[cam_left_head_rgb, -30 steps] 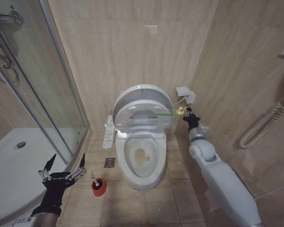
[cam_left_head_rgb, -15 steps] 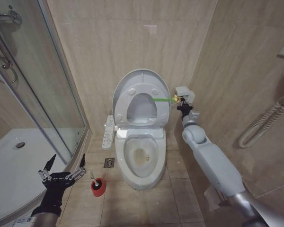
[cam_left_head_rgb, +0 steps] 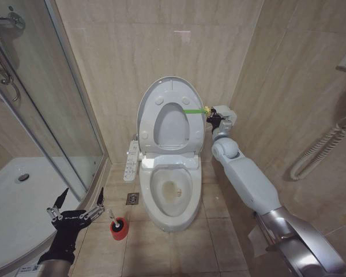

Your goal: Open the toilet lid, clean the toilet bowl with a toilet brush, close the toilet lid, and flush.

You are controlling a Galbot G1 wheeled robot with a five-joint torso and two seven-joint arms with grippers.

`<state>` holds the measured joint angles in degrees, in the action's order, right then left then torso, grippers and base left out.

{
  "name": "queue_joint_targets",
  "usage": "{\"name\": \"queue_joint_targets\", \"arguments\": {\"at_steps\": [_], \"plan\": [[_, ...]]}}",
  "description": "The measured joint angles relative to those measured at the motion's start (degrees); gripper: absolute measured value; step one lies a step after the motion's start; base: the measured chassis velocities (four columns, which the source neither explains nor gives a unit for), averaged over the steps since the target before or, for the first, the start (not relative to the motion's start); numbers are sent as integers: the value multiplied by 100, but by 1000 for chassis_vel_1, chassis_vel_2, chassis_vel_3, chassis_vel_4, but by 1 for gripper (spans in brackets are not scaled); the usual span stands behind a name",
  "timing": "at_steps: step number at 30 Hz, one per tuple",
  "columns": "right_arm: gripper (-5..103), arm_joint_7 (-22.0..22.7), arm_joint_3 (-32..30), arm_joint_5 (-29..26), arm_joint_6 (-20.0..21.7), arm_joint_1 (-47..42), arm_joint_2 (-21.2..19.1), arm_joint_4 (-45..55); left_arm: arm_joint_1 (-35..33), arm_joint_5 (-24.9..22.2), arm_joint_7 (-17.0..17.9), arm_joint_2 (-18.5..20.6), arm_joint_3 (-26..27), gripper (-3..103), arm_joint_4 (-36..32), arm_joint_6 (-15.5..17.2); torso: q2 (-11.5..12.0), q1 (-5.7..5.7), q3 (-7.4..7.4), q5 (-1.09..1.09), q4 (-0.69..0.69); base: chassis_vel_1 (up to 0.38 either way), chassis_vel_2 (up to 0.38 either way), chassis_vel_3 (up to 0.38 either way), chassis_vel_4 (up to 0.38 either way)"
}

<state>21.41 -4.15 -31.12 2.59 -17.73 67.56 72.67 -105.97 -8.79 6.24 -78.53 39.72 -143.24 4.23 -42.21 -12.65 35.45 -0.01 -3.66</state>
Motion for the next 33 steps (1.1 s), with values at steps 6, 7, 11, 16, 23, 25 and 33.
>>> {"name": "queue_joint_targets", "arguments": {"at_steps": [6,7,11,16,23,25,33], "plan": [[0,-27,-7,9,15,105,-132,-157,0,0,0,0,0,100,0,0,0,1,0,1,1,0,0,0,0],[0,-32,-13,11,13,130,-155,-192,0,0,0,0,0,100,0,0,0,1,0,1,1,0,0,0,0],[0,-33,-32,12,6,203,-206,-296,0,0,0,0,0,100,0,0,-1,1,0,1,2,0,0,0,0],[0,11,-40,30,2,272,-193,-394,0,0,0,0,0,100,0,0,-1,1,-1,0,2,0,0,0,0],[0,113,-3,49,25,388,-126,-519,0,0,0,0,0,100,0,0,-1,1,0,0,0,0,0,0,0],[0,143,25,40,48,390,-127,-485,0,0,0,0,0,100,0,0,-1,1,0,1,-2,0,0,0,0],[0,257,118,-13,130,48,-279,29,0,0,0,0,0,100,0,0,-1,1,-1,1,-4,0,0,0,0]]}}
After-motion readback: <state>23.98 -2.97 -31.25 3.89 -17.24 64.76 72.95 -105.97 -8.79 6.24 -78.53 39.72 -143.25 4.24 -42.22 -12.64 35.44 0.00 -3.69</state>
